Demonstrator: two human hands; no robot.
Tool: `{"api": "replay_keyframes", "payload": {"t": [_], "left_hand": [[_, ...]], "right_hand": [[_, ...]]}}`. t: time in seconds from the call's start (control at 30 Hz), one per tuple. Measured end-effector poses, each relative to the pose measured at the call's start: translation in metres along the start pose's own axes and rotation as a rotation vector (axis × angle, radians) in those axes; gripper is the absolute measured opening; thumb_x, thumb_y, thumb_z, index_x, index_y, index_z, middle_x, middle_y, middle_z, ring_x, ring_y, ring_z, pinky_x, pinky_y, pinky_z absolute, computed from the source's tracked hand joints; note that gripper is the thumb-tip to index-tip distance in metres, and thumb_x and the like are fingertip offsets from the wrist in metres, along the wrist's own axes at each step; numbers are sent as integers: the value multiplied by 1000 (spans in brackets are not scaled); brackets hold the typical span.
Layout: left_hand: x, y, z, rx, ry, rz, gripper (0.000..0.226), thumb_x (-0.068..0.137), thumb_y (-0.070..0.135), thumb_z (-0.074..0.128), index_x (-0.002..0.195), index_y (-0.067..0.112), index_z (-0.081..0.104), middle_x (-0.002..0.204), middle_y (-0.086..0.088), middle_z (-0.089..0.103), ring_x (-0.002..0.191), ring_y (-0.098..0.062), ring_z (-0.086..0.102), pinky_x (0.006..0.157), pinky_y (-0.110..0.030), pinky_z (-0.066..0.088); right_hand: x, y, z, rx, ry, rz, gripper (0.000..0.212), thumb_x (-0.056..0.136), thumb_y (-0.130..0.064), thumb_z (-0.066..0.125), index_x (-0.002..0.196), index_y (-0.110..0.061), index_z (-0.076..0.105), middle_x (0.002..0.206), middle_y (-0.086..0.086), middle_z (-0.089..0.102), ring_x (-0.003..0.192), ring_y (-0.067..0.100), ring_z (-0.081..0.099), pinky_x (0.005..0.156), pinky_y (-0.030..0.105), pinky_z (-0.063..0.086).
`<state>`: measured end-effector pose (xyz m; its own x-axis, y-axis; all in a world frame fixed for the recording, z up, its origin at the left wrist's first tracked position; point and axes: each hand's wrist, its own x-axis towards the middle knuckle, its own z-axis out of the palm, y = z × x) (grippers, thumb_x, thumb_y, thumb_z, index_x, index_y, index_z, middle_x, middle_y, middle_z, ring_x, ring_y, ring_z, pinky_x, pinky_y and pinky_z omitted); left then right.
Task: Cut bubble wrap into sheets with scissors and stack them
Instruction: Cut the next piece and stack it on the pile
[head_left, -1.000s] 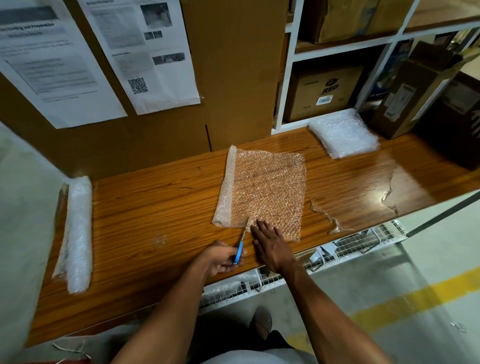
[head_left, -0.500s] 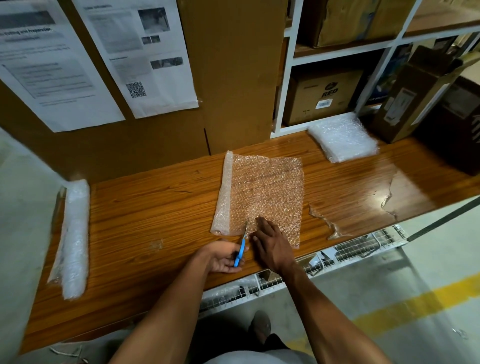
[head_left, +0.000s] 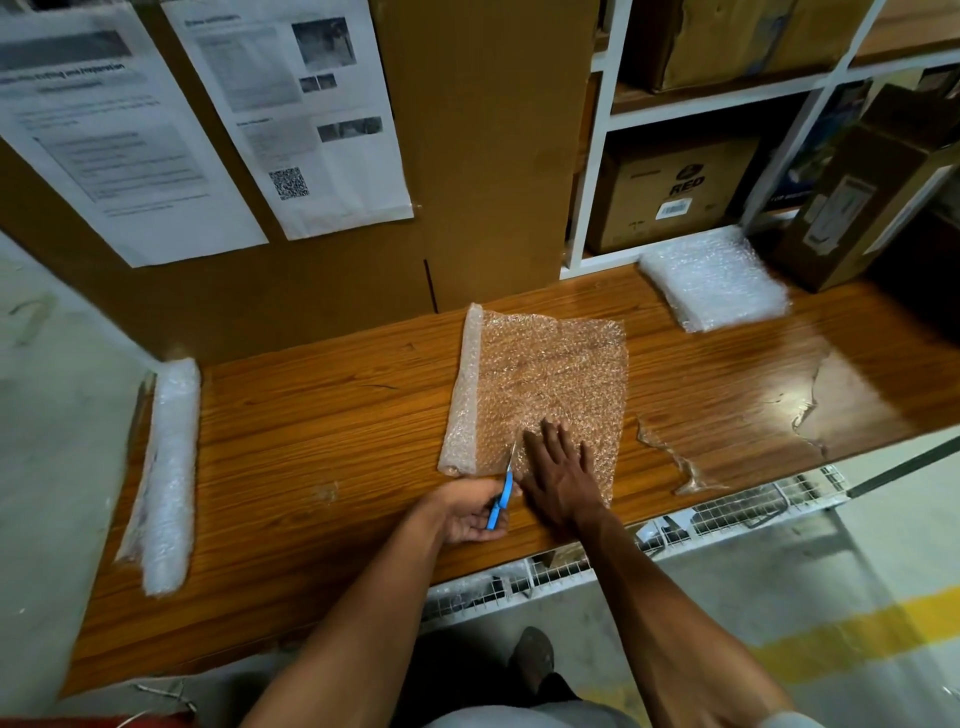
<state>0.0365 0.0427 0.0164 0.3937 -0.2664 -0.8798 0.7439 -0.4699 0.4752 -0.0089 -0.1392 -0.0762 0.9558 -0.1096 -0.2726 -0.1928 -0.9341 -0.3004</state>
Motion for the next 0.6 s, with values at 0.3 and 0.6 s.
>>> {"api": "replay_keyframes", "payload": {"t": [0.3,0.6], "left_hand": [[7,-7,0,-52,71,29,36,91,10,77,122,3,60,101,-11,69,85,-18,71,63,-28,63],[10,-9,-6,24,6,-3,14,92,14,76,103,7,71,112,-12,72,103,-21,71,86,-39,63]], "right_hand": [[3,11,3,-26,-4,7,86,103,-71,21,165,-25,-16,169,5,-28,156,28,-28,121,54,-19],[2,18,1,15,-23,0,87,100,-74,25,162,-33,-22,168,6,-30,156,29,-27,124,58,-16]]}}
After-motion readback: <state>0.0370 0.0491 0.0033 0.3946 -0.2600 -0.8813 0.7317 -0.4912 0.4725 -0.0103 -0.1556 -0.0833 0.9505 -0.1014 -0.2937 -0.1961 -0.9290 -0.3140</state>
